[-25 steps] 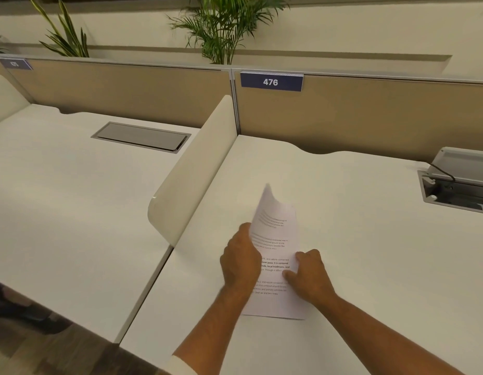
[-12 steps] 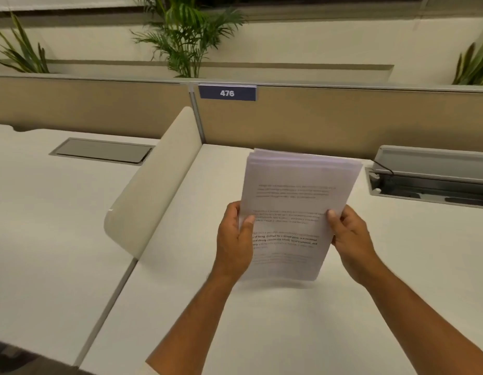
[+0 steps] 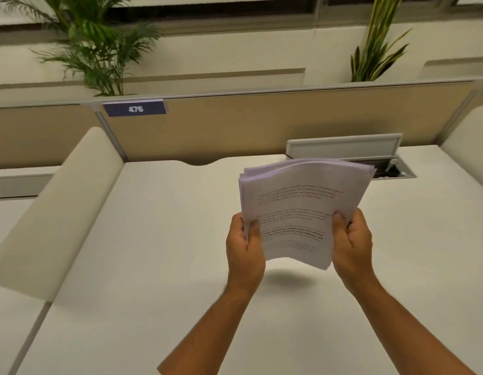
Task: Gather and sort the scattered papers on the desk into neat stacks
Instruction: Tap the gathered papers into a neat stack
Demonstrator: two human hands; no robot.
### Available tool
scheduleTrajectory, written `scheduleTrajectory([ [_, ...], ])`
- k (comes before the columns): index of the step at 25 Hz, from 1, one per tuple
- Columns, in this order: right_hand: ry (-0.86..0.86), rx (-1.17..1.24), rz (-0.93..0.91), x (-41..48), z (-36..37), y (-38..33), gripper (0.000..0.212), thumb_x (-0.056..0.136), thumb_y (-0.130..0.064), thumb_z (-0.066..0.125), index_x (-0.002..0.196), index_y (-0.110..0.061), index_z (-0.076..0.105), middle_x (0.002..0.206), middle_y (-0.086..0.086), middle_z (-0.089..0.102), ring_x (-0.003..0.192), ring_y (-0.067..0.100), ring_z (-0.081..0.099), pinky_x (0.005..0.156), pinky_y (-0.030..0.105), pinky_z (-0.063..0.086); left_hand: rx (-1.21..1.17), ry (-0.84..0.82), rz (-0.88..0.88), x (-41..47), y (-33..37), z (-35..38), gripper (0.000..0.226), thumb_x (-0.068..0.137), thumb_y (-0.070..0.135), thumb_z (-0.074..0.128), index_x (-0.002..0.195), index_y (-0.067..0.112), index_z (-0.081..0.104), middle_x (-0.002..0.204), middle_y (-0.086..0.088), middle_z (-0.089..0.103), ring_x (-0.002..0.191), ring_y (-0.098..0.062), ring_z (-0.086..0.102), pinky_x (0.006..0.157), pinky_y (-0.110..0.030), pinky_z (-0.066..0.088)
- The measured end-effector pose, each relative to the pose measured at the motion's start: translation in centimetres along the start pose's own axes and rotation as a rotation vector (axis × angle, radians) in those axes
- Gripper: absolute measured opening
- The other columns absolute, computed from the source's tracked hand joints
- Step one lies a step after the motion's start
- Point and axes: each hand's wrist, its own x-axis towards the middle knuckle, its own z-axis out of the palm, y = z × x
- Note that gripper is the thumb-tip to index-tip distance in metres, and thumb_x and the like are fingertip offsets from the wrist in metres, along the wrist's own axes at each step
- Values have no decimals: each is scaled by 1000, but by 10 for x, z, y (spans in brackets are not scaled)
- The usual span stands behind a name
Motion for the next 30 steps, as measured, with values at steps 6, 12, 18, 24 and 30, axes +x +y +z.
scheduleTrajectory([
  [6, -43, 62, 42, -11, -37, 24, 15, 103, -38, 50, 114, -35, 59, 105, -18, 72, 96, 5, 71, 68, 18, 59, -60, -7, -10, -21, -14, 21, 19, 104, 29, 58, 120, 37, 65, 112, 8, 75, 107, -20, 74, 84, -39, 67],
  [12, 16, 106, -31, -2, -44, 2, 40, 96, -60, 51, 119, -28, 60, 99, -10, 72, 90, 6, 70, 65, 21, 58, -87, 92, 122, -20, 12, 34, 24, 99, 47, 59, 113, 29, 64, 102, 2, 72, 95, -17, 72, 70, -26, 60],
  [18, 135, 70, -42, 15, -37, -20, 36, 89, -61, 58, 98, -28, 66, 86, -11, 71, 83, 6, 70, 57, 16, 53, -41, 277, 128, -11, 32, 52, 21, 96, 54, 62, 93, 34, 65, 87, 9, 73, 84, -11, 73, 59, -17, 54],
  [24, 54, 87, -35, 15, -44, -17, 38, 88, -70, 60, 96, -33, 66, 87, -11, 72, 84, 10, 71, 59, 18, 56, -44, 242, 120, -10, 32, 52, 21, 95, 59, 63, 95, 38, 65, 88, 9, 73, 87, -14, 74, 59, -18, 57],
  [30, -156, 167, 159, 0, -66, 29, 41, 84, -43, 82, 121, -34, 67, 117, -6, 78, 106, 19, 75, 79, 28, 64, -45, 72, 44, -31, -11, 35, 18, 100, 39, 64, 117, 44, 66, 108, 9, 76, 103, -14, 74, 76, -23, 62],
])
